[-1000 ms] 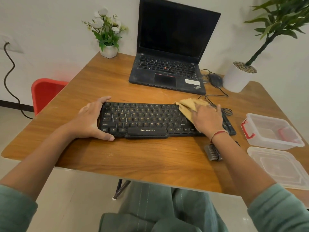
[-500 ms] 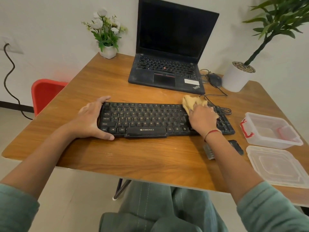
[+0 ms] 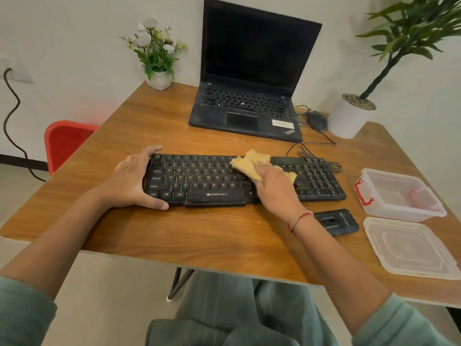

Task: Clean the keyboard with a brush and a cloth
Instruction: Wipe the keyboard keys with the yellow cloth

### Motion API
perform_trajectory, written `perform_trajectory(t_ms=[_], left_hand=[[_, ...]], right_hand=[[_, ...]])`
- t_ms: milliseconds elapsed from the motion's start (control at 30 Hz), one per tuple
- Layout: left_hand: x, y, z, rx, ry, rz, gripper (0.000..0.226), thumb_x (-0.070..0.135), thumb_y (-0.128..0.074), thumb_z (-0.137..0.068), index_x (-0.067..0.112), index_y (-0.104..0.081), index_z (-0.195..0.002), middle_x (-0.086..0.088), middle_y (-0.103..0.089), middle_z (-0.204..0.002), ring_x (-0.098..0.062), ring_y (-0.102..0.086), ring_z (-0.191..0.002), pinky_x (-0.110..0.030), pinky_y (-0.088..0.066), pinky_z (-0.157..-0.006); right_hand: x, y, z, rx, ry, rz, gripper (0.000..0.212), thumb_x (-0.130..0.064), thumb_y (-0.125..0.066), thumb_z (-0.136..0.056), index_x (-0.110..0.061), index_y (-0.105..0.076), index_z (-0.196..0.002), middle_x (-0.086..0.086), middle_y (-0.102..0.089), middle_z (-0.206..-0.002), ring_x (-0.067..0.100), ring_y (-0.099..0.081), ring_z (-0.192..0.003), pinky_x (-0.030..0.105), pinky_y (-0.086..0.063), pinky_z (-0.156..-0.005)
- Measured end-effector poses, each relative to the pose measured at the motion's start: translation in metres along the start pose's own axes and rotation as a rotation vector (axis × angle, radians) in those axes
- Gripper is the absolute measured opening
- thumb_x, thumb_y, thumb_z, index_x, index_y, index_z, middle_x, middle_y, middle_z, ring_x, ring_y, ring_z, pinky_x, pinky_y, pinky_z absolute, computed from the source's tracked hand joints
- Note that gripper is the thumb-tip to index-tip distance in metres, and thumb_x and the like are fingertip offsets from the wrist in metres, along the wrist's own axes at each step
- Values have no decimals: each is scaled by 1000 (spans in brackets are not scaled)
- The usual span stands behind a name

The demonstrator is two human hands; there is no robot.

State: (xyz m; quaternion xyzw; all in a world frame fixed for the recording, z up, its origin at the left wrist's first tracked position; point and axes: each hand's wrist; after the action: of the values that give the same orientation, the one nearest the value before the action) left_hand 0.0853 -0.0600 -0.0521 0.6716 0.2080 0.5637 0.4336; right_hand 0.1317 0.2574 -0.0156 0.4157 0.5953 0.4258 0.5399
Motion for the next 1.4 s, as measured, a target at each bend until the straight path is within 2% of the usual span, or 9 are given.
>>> perform_trajectory(t_ms=[200, 367, 567, 667, 867, 967, 1067, 1300, 1400], left_hand=[[-3, 2, 0, -11, 1, 25, 120, 80, -73, -30, 66, -6, -128, -1, -34, -145, -24, -31, -133, -49, -26, -112], [-6, 2, -1, -25, -2, 20, 124, 83, -73, -30, 64, -6, -132, 0, -33, -146, -24, -30, -133, -49, -28, -111], [0, 4, -2, -65, 1, -20, 144, 79, -72, -32, 48, 10, -147, -1, -22, -155, -23, -23, -140, -45, -20, -114], [3, 3, -7, -110, 10, -82, 155, 84, -68, -31, 38, 21, -149, -1, -9, -161, -22, -14, -146, -43, -12, -117], [2, 2, -4, -65, 20, 0, 145, 78, -75, -31, 52, 12, -143, 4, -16, -158, -21, -19, -143, -45, -19, -117], [1, 3, -3, -52, 12, 29, 136, 75, -78, -31, 59, 7, -136, 4, -21, -155, -22, -24, -140, -46, -24, -114], [1, 3, -2, -32, 14, 61, 134, 73, -79, -30, 62, 5, -134, 5, -22, -154, -22, -24, -139, -45, -24, -113], [1, 2, -1, -20, -2, 100, 129, 71, -80, -30, 63, -1, -132, 3, -26, -151, -20, -28, -136, -42, -25, -111], [0, 1, -3, -14, -14, 94, 127, 71, -80, -29, 61, -6, -132, 3, -29, -148, -19, -31, -134, -39, -26, -110]], right_hand=[[20, 60, 32, -278, -92, -607, 22, -27, -45, -99, -23, -64, -108, 3, -69, -95, 13, -64, -73, 26, -53, -62], [76, 94, 23, 311, -429, -1080, 17, -20, -47, -100, -19, -64, -99, -2, -69, -91, 12, -67, -81, 25, -56, -66], [85, 61, -4, 258, -399, -236, 25, -29, -42, -100, -13, -60, -105, 3, -58, -82, 17, -52, -70, 26, -37, -57], [52, 14, -11, 14, -349, 71, 44, -39, -32, -101, -17, -42, -138, 12, -46, -139, 34, -43, -127, 52, -40, -102], [12, 7, 2, -135, -5, -87, 49, -30, -35, -102, -20, -24, -150, 6, -31, -153, 25, -29, -141, 39, -27, -115], [35, 44, -5, 28, -266, -445, 35, -25, -37, -102, -8, -52, -129, 5, -61, -95, 16, -57, -78, 20, -48, -59], [78, 84, -12, 298, -470, -884, 24, -22, -43, -101, -6, -57, -114, 2, -60, -94, 15, -57, -81, 18, -47, -58], [102, 68, -27, 150, -321, -126, 30, -30, -40, -101, -13, -59, -116, 4, -60, -90, 14, -54, -74, 25, -41, -58], [79, 22, -24, 8, -252, 192, 42, -31, -38, -101, -19, -43, -140, 11, -49, -138, 31, -47, -122, 46, -41, -100]])
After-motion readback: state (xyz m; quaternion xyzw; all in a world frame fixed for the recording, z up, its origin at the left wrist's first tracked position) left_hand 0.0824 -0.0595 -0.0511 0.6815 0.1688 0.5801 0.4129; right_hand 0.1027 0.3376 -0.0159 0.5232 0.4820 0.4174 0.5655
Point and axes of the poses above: each hand's wrist, its own z-axis away from the middle knuckle, its own y-axis out of the back of the hand, x = y × z
